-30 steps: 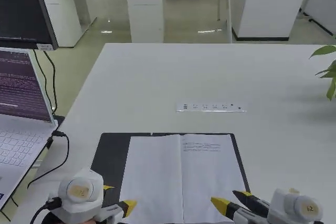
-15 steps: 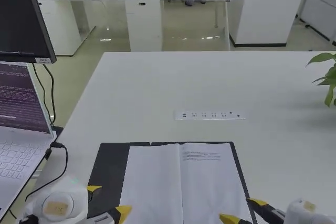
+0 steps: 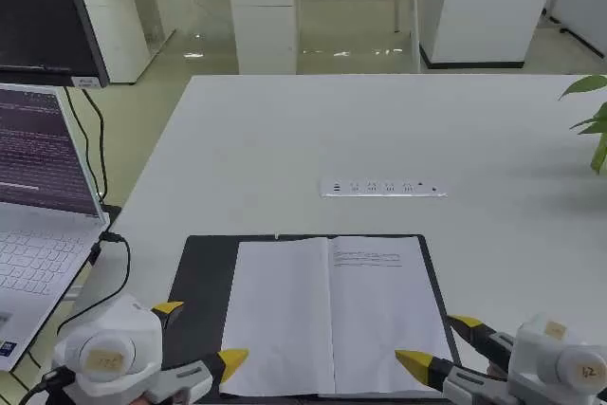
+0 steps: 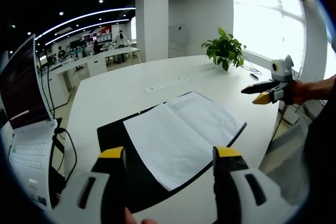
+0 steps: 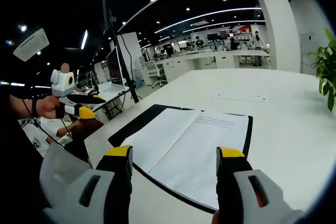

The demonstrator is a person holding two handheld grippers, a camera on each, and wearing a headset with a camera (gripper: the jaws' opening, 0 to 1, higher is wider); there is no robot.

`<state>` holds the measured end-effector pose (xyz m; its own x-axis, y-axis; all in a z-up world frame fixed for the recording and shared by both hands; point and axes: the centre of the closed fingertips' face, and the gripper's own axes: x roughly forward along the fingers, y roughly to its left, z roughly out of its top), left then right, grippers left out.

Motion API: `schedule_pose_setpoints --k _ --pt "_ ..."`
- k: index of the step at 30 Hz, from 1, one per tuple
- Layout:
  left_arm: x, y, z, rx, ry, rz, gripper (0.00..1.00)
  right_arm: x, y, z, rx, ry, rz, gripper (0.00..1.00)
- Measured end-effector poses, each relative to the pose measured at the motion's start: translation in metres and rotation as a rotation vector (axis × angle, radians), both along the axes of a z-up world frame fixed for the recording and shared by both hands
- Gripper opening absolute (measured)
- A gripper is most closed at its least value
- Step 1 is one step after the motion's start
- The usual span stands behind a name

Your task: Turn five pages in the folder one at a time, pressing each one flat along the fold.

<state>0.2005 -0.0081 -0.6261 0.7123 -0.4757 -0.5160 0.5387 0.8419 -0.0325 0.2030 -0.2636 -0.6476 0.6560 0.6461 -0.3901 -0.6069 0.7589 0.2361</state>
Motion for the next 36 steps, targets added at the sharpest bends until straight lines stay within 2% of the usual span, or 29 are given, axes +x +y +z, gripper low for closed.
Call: schedule_pose_setpoints --k 3,10,12,17,20,28,30,36 --pt "0.002 -0.006 0.001 0.013 -0.01 -0.014 0.67 0.004 0.0 0.002 -0.006 -0.011 0.008 0.65" --pt "0.003 -0.014 0.001 0.012 -0.02 -0.042 0.68 0.01 -0.004 0.007 -0.014 -0.033 0.01 0.67" --pt "0.003 -0.014 0.0 -0.005 -0.013 -0.037 0.68 0.009 -0.005 0.006 -0.02 -0.03 0.01 0.67" --pt "-0.001 -0.012 -0.003 -0.016 -0.007 -0.028 0.7 0.003 -0.01 0.002 -0.028 -0.017 0.004 0.69" --pt "-0.001 -0.01 -0.003 -0.044 -0.002 -0.021 0.71 0.0 -0.012 0.0 -0.037 -0.014 0.001 0.69" --pt "-0.006 -0.004 -0.007 -0.033 0.004 -0.006 0.71 -0.008 -0.009 -0.006 -0.036 0.0 0.001 0.68" --pt "-0.007 -0.003 -0.008 -0.047 0.008 -0.003 0.71 -0.009 -0.009 -0.008 -0.04 0.002 0.005 0.69" --pt "-0.011 -0.002 -0.011 -0.047 0.015 -0.004 0.73 -0.007 -0.006 -0.004 -0.04 -0.004 0.009 0.69"
